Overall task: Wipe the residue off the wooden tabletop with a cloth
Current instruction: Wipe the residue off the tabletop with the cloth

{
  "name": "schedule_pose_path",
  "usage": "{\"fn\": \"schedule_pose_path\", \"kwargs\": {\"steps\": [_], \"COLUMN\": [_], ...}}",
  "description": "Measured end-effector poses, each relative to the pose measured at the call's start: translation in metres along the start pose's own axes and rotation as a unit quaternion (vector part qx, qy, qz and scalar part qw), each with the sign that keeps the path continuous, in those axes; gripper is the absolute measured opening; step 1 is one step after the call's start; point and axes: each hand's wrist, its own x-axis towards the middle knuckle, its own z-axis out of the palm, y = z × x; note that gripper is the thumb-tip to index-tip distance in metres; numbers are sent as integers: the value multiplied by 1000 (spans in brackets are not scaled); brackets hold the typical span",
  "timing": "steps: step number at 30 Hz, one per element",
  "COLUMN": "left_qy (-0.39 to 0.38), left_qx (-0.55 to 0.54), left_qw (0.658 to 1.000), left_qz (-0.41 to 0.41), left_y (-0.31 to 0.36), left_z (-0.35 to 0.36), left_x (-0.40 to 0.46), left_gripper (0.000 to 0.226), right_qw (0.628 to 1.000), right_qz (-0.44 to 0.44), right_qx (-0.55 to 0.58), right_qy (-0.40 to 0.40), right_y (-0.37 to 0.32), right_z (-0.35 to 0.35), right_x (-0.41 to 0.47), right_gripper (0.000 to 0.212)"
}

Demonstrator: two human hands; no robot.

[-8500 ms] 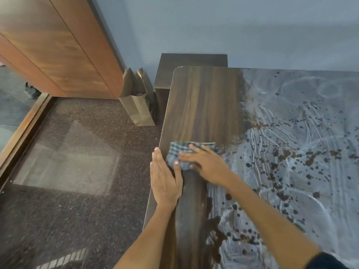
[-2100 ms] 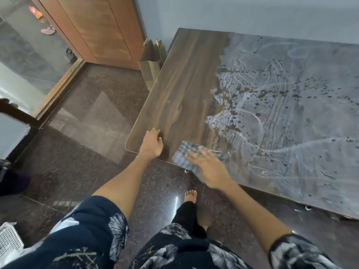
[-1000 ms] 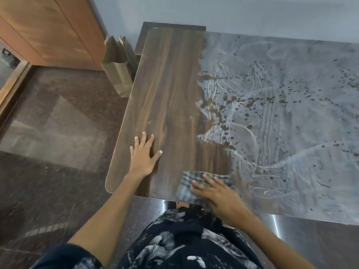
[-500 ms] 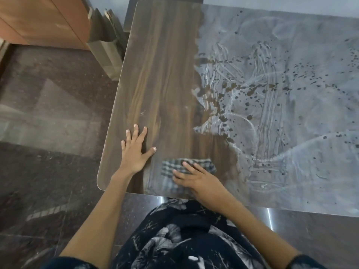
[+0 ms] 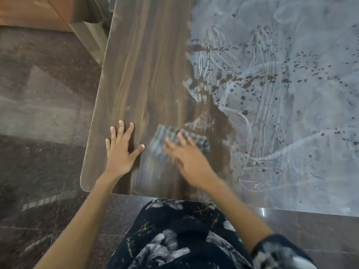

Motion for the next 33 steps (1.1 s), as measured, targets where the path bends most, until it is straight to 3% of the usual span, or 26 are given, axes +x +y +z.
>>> {"fn": "schedule_pose_path", "kwargs": {"steps": [2, 4, 7, 10, 12, 15, 18, 22, 26, 29, 31, 33], "left_qy": [2, 11, 23, 41, 53, 69, 58, 3, -42, -57, -56, -55], "left_qx": [-4, -6, 5, 17, 14, 14, 30, 63, 61, 54, 62, 70], "left_qw": [1000, 1000, 999, 997, 996, 995, 997, 998, 997, 996, 996, 996], "left_qz": [-8, -16, -34, -64, -75, -64, -47, -32, -25, -32, -27, -23], "left_y": [3, 6, 13, 28, 41, 54, 65, 69, 64, 64, 63, 62], "left_z": [1, 2, 6, 11, 14, 17, 21, 25, 24, 23, 24, 23], "left_x": [0, 0, -1, 1, 4, 12, 19, 19, 22, 21, 21, 21], "left_gripper": [69, 68, 66, 62, 59, 55, 56, 67, 70, 67, 66, 66], "right_qw": [996, 995, 994, 982, 977, 992, 994, 995, 982, 991, 991, 989], "right_qz": [-53, -18, 84, 162, 188, 83, -28, 78, 163, 98, 4, -20], "right_qx": [20, 66, 60, 31, -17, -59, -103, -60, -74, -95, -132, -141], "right_qy": [-64, -78, -19, 90, 102, 74, 15, 3, 63, 18, -27, -39], "right_y": [-2, 12, 48, 75, 66, 34, 26, 62, 82, 49, 43, 52], "right_z": [9, -3, -37, -54, -42, -11, 2, -33, -58, -46, -26, -25], "right_x": [-34, -63, -71, -24, 10, 12, -42, -63, 6, 14, -19, -49], "right_gripper": [51, 48, 47, 43, 43, 52, 59, 51, 55, 78, 86, 93]}}
